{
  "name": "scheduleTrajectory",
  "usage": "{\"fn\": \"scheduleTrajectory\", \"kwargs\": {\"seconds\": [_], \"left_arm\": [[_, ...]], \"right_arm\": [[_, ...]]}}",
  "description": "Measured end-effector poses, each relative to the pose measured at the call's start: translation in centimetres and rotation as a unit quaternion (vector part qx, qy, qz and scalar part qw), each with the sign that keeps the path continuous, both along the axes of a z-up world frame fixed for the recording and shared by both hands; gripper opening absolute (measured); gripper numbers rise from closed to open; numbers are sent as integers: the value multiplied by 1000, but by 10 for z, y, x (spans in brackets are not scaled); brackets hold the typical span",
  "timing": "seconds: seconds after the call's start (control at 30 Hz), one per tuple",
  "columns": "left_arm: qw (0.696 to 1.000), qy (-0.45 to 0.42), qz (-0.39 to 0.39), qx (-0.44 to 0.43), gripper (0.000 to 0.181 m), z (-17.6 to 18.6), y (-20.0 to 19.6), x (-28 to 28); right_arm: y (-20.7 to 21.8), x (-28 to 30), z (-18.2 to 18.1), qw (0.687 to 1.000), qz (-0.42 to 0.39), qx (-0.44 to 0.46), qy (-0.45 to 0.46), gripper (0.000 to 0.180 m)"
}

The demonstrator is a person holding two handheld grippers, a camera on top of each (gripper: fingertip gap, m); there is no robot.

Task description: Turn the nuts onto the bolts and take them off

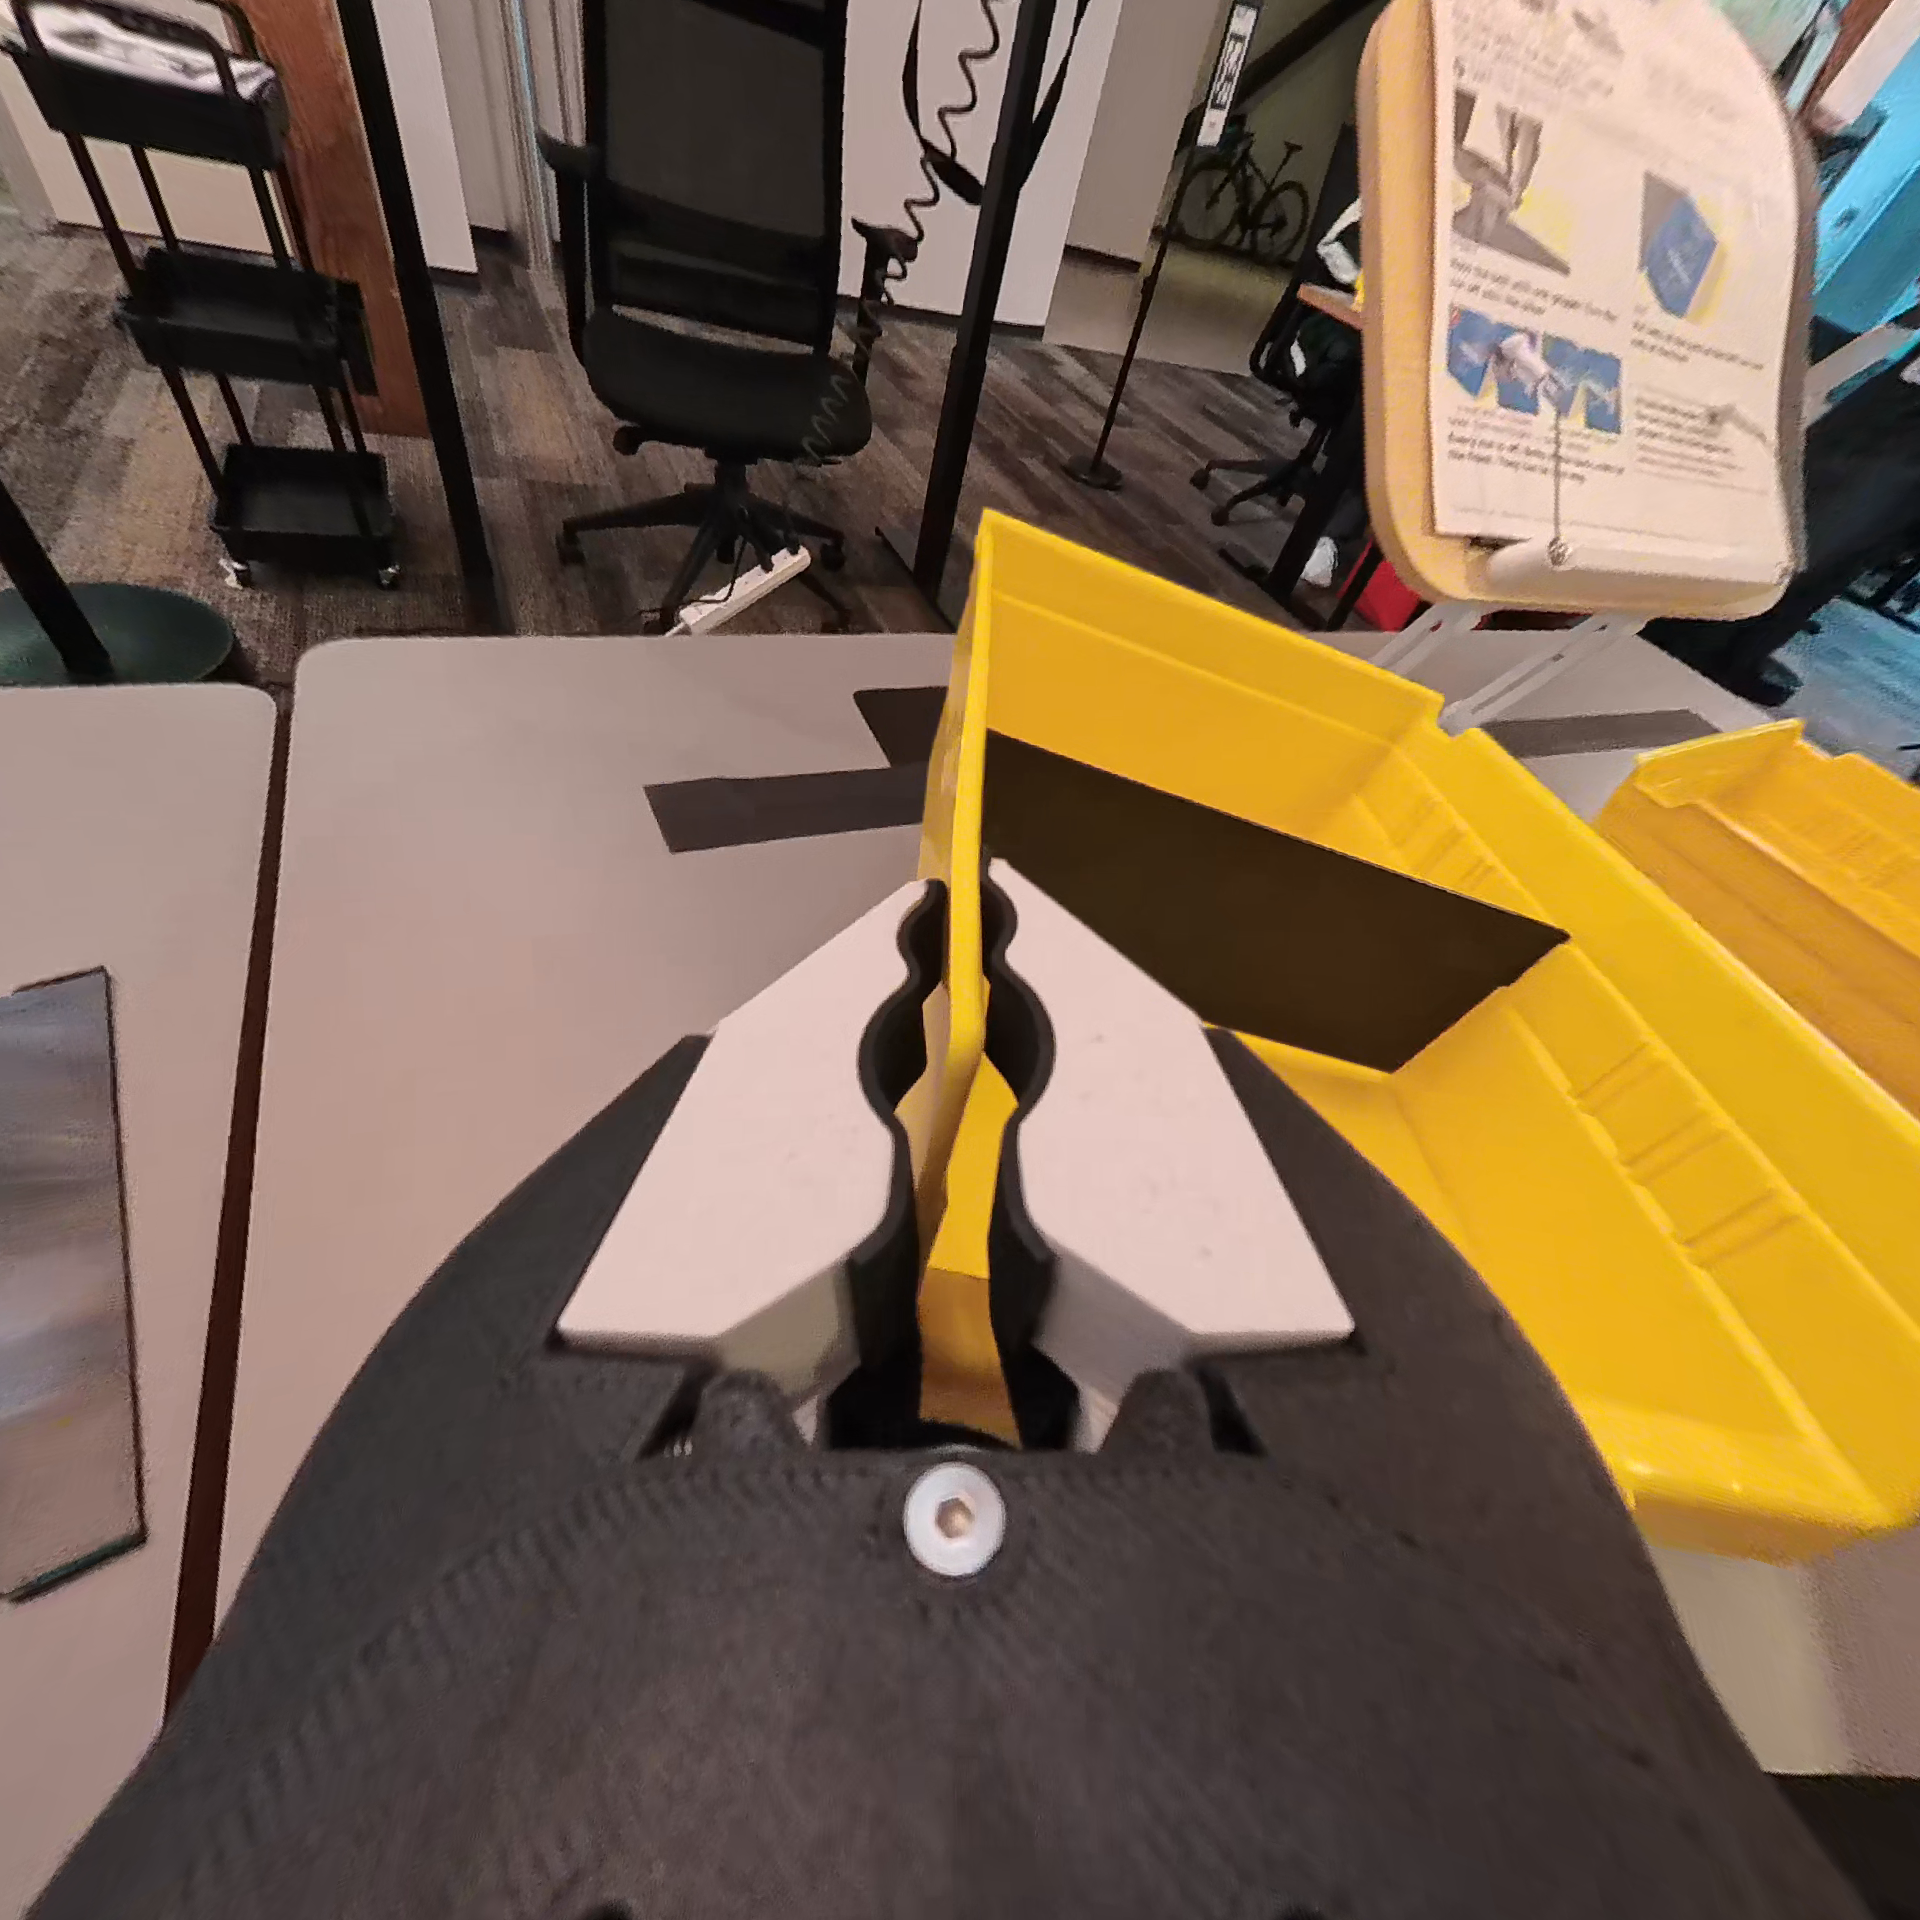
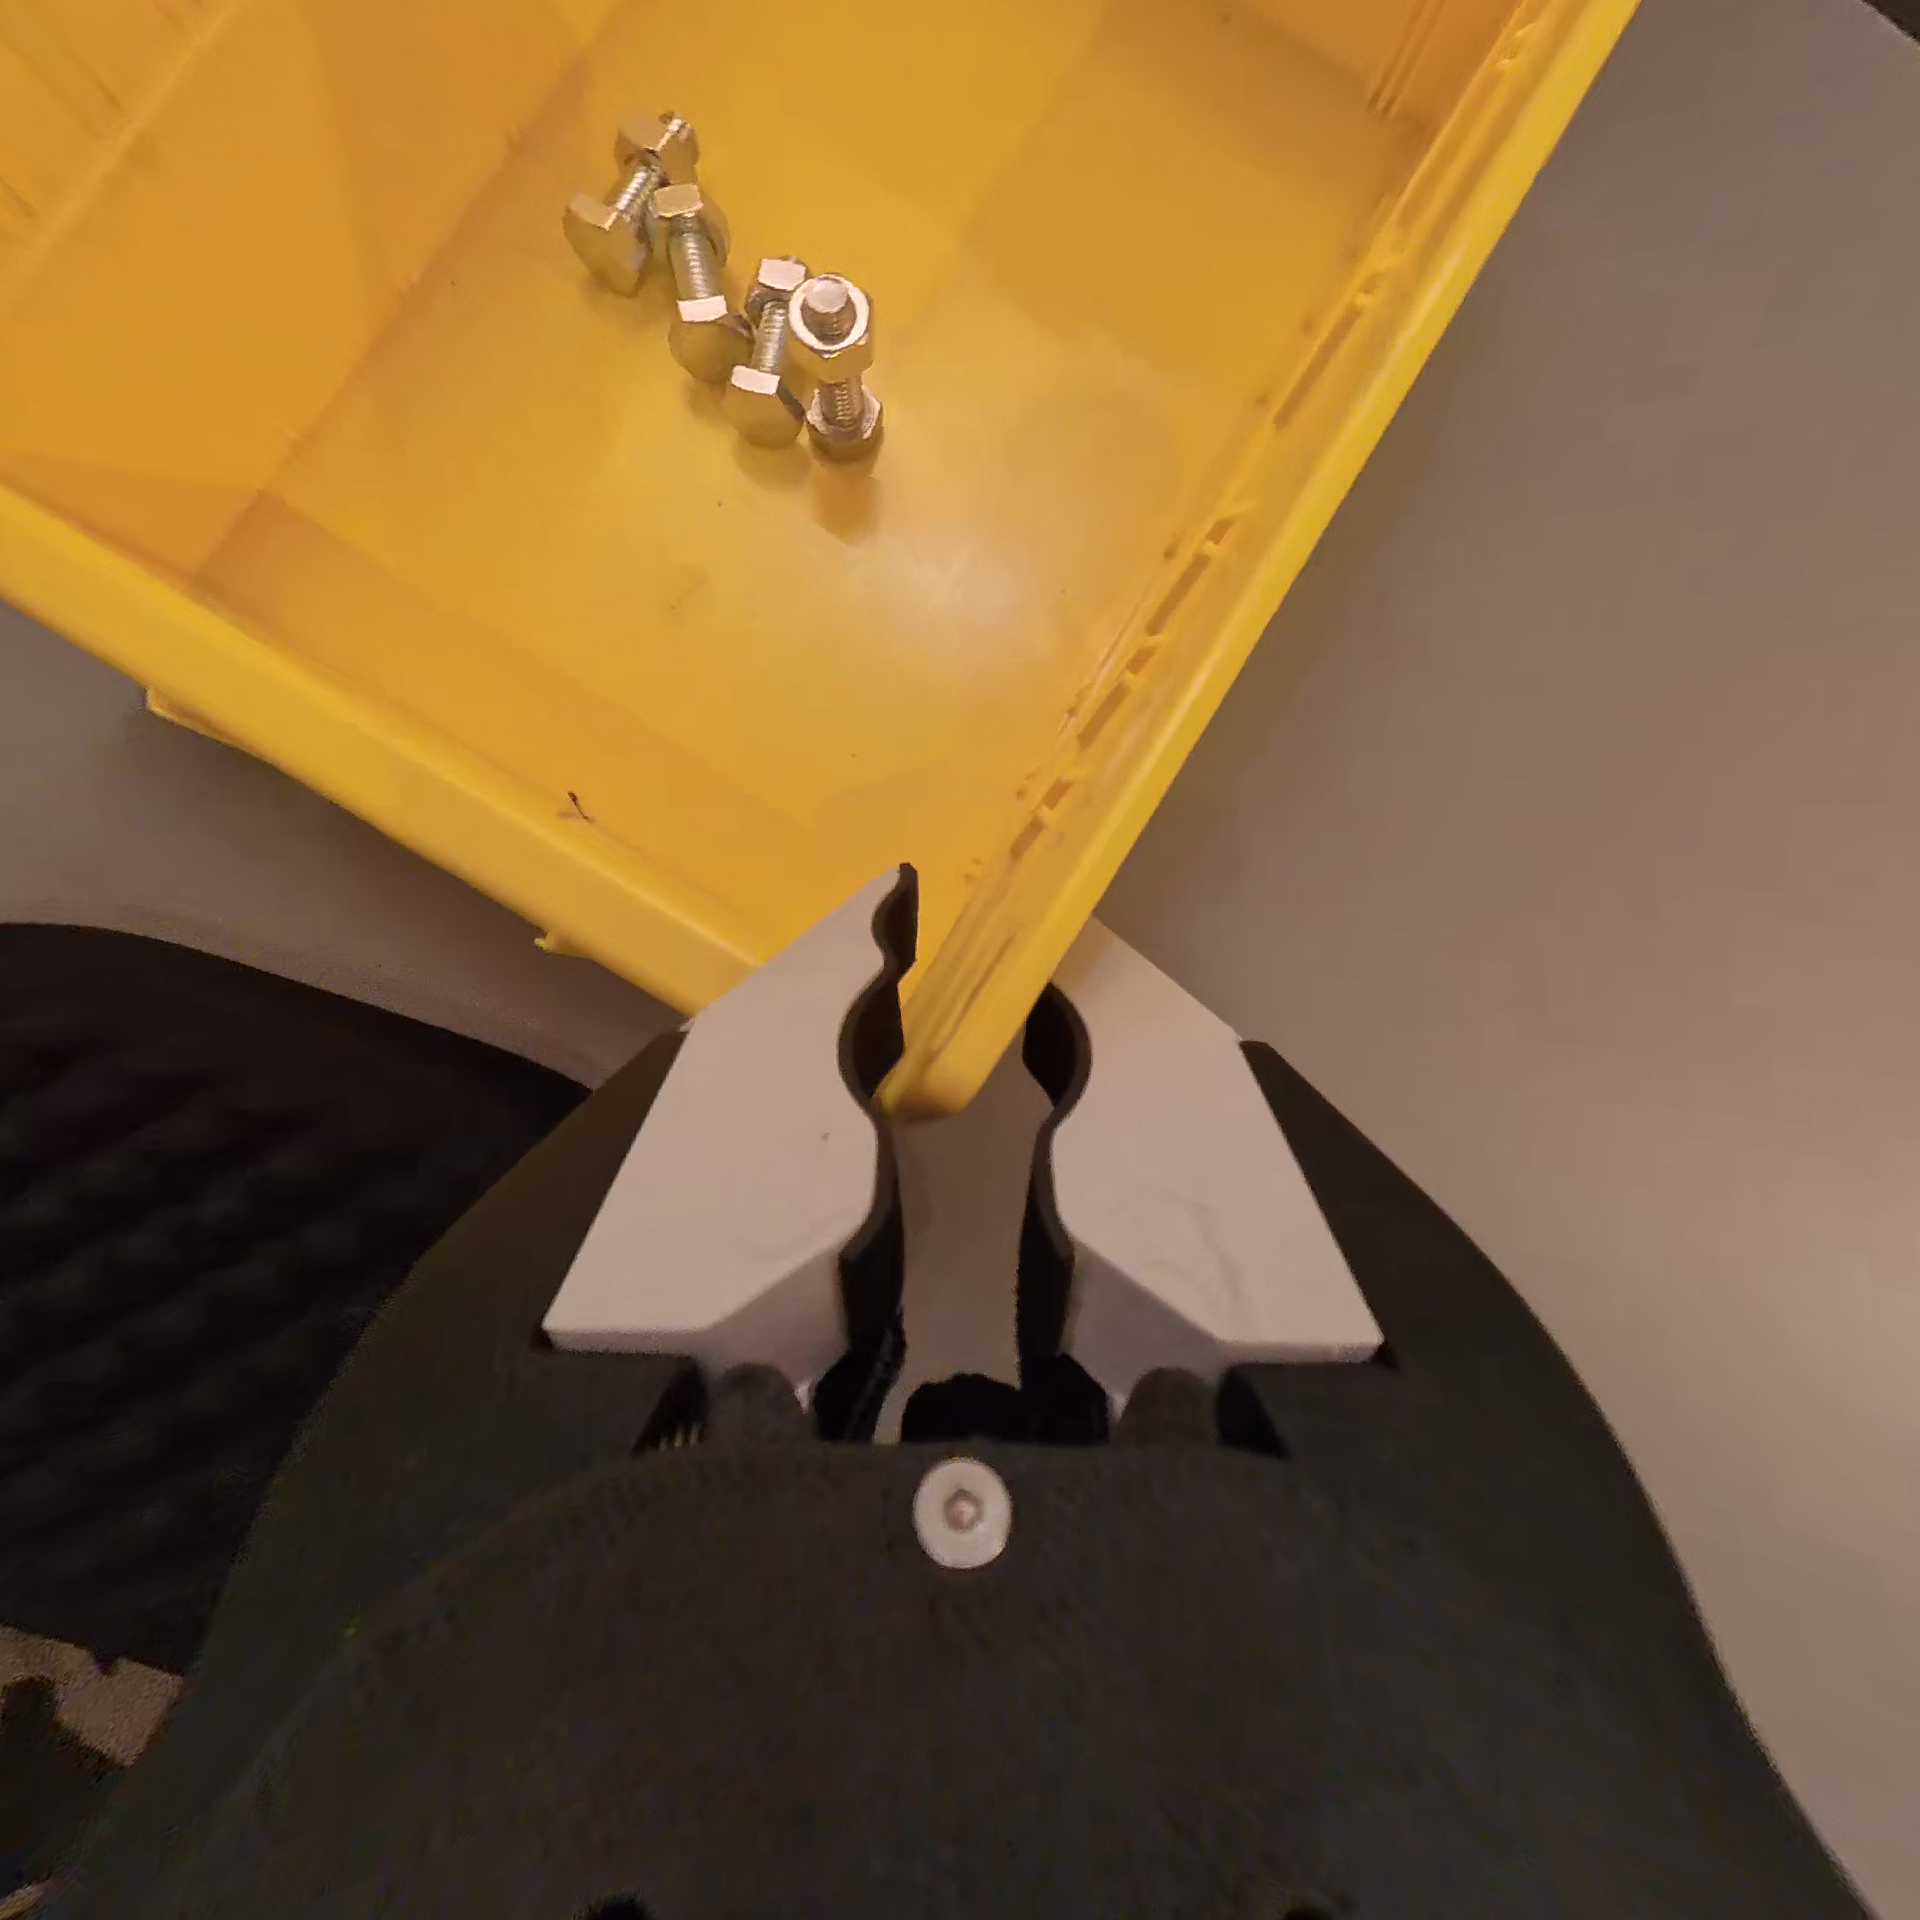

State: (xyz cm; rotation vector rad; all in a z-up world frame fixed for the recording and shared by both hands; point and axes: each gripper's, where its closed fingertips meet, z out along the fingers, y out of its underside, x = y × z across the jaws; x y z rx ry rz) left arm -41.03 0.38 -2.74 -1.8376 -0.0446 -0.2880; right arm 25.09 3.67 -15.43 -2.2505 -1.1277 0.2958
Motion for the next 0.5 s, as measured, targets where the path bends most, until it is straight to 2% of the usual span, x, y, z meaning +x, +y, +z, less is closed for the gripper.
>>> {"fn": "scheduleTrajectory", "kwargs": {"seconds": [0.17, 0.27, 0.43, 0.5], "left_arm": [[1000, -9, -4, 18, 3, 11, -2, 0], [1000, -13, -5, 23, 3, 13, -5, -2], [999, -19, 0, 40, 4, 25, -10, -7], [999, -21, 0, 49, 4, 31, -12, -8]], "right_arm": [[-19, -46, 0, 999, 50, -12, 1, 28], [-32, -71, 9, 995, 87, -32, 23, 49], [-23, -88, 40, 991, 99, -47, 72, 75], [-15, -89, 45, 990, 99, -66, 75, 74]]}}
